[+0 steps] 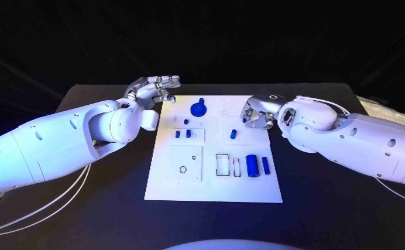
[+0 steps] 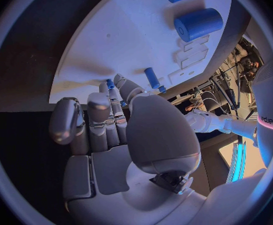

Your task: Assemble the parts on the task board

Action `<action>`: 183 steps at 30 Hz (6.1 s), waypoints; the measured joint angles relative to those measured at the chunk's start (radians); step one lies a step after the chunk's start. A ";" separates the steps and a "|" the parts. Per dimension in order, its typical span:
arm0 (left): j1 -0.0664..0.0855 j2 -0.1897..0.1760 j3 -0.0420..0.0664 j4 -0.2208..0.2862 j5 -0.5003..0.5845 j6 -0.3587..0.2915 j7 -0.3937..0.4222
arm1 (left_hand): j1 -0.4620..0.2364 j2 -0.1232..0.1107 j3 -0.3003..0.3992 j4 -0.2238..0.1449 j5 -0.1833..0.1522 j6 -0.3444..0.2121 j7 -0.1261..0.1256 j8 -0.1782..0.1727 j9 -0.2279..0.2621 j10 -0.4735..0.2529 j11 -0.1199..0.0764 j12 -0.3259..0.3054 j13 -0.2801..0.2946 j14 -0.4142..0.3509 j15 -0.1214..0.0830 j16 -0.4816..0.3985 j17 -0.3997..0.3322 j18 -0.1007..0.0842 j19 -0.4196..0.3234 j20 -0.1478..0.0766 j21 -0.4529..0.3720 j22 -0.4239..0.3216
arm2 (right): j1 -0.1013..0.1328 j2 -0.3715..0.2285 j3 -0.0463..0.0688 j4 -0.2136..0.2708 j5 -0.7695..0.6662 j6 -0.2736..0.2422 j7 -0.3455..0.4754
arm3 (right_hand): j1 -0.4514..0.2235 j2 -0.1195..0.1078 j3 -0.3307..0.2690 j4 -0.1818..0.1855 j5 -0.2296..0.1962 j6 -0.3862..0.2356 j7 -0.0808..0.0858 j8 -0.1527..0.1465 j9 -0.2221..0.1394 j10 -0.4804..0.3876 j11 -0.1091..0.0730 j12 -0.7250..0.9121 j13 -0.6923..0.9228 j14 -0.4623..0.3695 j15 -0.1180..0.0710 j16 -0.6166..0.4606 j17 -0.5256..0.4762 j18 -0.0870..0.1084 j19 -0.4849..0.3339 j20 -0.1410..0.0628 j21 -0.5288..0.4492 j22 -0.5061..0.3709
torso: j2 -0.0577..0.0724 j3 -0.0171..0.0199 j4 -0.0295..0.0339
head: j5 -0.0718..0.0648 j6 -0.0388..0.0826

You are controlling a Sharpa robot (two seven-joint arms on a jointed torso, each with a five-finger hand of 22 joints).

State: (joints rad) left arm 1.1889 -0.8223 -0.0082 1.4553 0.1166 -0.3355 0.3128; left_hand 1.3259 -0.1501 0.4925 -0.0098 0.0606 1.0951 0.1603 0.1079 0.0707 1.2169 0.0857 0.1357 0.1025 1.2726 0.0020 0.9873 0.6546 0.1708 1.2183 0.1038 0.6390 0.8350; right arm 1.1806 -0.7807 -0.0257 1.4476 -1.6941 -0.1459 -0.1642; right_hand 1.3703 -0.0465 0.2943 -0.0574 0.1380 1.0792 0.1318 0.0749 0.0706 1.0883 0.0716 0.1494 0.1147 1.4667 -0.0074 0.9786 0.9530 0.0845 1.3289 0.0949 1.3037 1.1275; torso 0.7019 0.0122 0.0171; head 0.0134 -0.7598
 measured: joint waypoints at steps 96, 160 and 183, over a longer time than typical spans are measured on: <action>-0.003 -0.005 0.000 0.026 0.010 0.013 -0.016 | 0.012 0.020 -0.035 0.002 0.000 -0.045 0.016 0.000 -0.002 -0.052 0.016 0.014 0.000 -0.033 0.011 -0.034 -0.059 0.000 0.000 0.000 -0.046 -0.033 | -0.117 0.141 -0.003 0.170 0.025 -0.115 0.003 | -0.019 0.016 0.131 -0.029 -0.092 0.100 -0.024 0.007 0.021 0.124 -0.023 -0.027 -0.048 0.000 -0.021 0.037 0.023 0.000 0.021 -0.021 0.025 0.047 | -0.001 -0.0007 -0.0006 | 0.081 -0.040; -0.003 0.001 0.000 0.019 0.008 0.028 -0.033 | 0.012 0.020 -0.039 0.005 0.000 -0.052 0.016 0.000 -0.002 -0.059 0.016 0.019 0.000 -0.036 0.015 -0.034 -0.062 0.000 0.000 0.000 -0.050 -0.037 | -0.141 0.136 -0.013 0.171 -0.035 -0.161 -0.011 | -0.090 -0.054 0.025 -0.005 -0.052 -0.087 0.041 -0.006 0.000 -0.055 0.039 -0.021 -0.043 -0.013 0.023 -0.033 -0.067 0.016 -0.047 0.025 -0.062 -0.080 | -0.002 0.0004 -0.0013 | 0.092 -0.047; -0.003 0.000 0.000 0.018 0.008 0.033 -0.033 | 0.012 0.020 -0.039 0.005 0.000 -0.052 0.016 0.000 -0.002 -0.059 0.016 0.019 0.000 -0.036 0.015 -0.034 -0.064 0.000 0.000 0.000 -0.050 -0.037 | -0.031 -0.084 0.015 0.234 0.057 -0.175 -0.040 | -0.063 -0.044 0.008 -0.012 -0.043 -0.062 0.023 0.002 0.002 -0.060 0.026 0.013 -0.049 -0.009 0.020 -0.027 -0.075 0.016 -0.032 0.018 -0.050 -0.066 | -0.002 0.0006 -0.0056 | 0.063 -0.023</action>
State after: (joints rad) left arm 1.1857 -0.8227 -0.0086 1.4731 0.1243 -0.3029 0.2796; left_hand 1.3380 -0.1303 0.4540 -0.0044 0.0606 1.0431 0.1765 0.1078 0.0684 1.1579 0.1015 0.1543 0.1024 1.2367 0.0166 0.9532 0.5910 0.1706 1.2184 0.1038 0.5886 0.7976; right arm 1.1497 -0.8652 -0.0111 1.6813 -1.6376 -0.3207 -0.2038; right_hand 1.3072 -0.0910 0.3018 -0.0690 0.0948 1.0171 0.1546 0.0770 0.0723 1.0286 0.0979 0.1626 0.0658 1.4578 0.0121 0.9517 0.8784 0.1001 1.2968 0.1129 1.2535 1.0611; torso 0.6996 0.0128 0.0115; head 0.0762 -0.7829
